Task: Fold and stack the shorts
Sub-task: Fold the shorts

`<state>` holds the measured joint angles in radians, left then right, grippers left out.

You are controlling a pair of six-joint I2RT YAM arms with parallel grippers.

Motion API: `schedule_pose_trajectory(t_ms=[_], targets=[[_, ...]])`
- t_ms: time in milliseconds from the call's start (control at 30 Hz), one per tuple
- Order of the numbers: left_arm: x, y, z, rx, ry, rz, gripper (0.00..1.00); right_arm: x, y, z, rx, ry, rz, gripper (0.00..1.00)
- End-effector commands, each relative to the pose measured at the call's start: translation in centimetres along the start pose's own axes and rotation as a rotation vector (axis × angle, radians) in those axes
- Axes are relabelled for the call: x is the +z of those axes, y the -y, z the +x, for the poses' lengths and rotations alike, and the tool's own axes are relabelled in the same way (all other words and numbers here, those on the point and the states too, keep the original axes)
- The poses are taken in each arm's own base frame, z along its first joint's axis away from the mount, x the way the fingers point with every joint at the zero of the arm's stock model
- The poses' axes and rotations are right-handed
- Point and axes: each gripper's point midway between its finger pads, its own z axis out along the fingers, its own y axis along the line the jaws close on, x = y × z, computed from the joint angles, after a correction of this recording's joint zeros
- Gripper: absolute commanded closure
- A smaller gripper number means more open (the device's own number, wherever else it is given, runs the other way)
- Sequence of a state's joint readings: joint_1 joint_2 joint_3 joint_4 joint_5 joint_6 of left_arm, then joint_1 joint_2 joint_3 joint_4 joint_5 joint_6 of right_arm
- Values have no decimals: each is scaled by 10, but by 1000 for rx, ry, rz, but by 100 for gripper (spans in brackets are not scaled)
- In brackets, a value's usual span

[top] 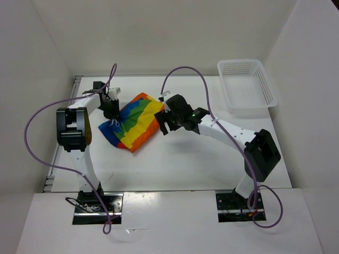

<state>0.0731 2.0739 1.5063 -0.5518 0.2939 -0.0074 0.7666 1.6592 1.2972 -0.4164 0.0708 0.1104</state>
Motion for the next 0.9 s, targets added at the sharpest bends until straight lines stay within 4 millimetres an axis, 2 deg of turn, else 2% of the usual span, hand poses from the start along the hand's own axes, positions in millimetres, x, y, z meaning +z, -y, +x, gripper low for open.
schedule_pose_trajectory(t_ms=[0,67,100,133,233,300,333,367,433,467,500,567,600,633,700,733,767,800,867], targets=[[8,24,57,-96,-212,166,83,-19,8,-39,21,155,7,10],[8,38,68,-148,-247,283,87,-19,20,-40,14,156,28,12],[3,59,66,-176,-246,407,89,-19,22,-43,15,167,40,12],[-2,71,69,-199,-255,481,90,-19,33,-44,19,168,59,12],[-4,97,76,-250,-243,689,93,-23,43,-54,24,191,84,14],[0,102,71,-187,-168,722,98,-23,58,-57,42,202,122,14],[-1,109,87,-203,-171,774,99,-23,58,-57,30,201,124,14],[-3,111,79,-139,-91,794,100,-24,60,-60,32,211,135,14],[-12,116,85,-92,-34,817,100,-21,62,-57,32,203,146,15],[-12,116,75,-28,37,813,100,-19,63,-53,31,193,147,15],[-15,115,71,4,72,800,100,-13,67,-44,36,170,156,19],[-23,113,54,82,160,745,100,-12,68,-40,35,161,157,27],[-25,112,51,90,170,726,100,-4,69,-25,32,123,160,32],[-25,109,47,102,185,700,100,-3,69,-21,41,114,160,41],[-26,107,45,108,194,676,100,3,74,-5,54,72,171,51],[-28,107,44,107,194,667,100,3,74,-5,54,72,171,60],[-26,104,44,105,193,645,100,5,77,10,67,36,172,63],[-26,104,44,105,193,645,100,3,72,15,67,24,145,70],[-25,102,44,104,193,633,98,4,67,34,53,-20,111,74]])
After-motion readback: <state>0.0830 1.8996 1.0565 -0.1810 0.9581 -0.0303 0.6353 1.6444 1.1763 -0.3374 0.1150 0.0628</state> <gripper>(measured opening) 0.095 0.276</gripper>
